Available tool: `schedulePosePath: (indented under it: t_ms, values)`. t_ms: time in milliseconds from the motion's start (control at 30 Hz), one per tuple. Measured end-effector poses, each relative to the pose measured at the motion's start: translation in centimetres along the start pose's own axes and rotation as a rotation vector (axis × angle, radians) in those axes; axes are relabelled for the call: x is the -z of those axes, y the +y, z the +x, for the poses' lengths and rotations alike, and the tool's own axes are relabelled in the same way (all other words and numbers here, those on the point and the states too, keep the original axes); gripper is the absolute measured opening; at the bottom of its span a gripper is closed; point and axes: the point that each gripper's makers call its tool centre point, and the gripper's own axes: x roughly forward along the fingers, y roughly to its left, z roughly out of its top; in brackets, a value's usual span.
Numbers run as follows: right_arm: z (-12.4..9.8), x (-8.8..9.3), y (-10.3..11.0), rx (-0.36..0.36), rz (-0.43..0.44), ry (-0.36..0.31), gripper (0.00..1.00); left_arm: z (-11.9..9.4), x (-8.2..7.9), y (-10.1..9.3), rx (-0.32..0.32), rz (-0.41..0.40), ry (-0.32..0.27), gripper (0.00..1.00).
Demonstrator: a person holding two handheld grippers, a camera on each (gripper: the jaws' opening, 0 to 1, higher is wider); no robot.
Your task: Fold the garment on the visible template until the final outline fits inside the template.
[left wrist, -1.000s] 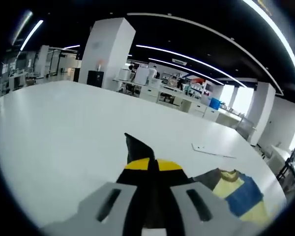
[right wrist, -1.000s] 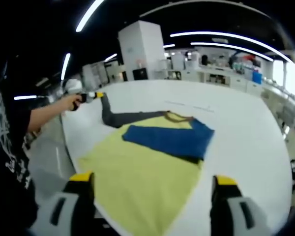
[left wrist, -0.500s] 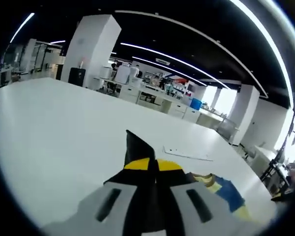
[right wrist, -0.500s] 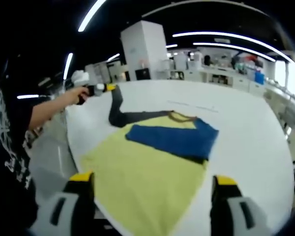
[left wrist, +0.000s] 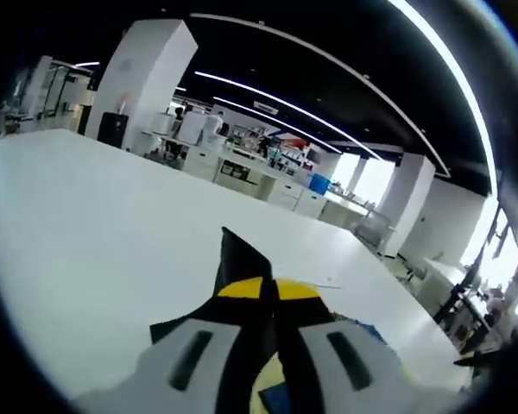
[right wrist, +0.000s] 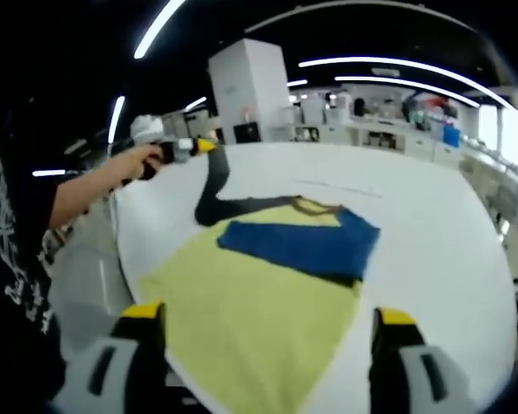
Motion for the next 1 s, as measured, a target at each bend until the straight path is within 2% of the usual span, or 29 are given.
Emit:
schedulePosePath:
  t_ms: [300, 500, 800, 1000]
  values:
    - [-0.2, 0.6, -0.2, 0.001, 0.001, 0.013, 0.99, 1.9, 0.4, -4.5, 0.066, -0.028, -0.007, 0.00]
    - [-0.2, 0.8, -0.6, 0.007, 0.001, 0.027, 0.99, 3.6, 1.8, -7.9, 0.111, -0.054, 0.017, 0.00]
    - [0.2, 1.3, -0.6, 0.005, 0.008, 0.037, 0.99, 5.1, 3.6, -13.2, 0.218, 0.018, 0.019, 0.00]
    - [0.1, 1.8, -0.6, 0.003, 0.011, 0.053, 0.99, 5.6, 5.4, -16.0, 0.271, 0.026, 0.048, 0.00]
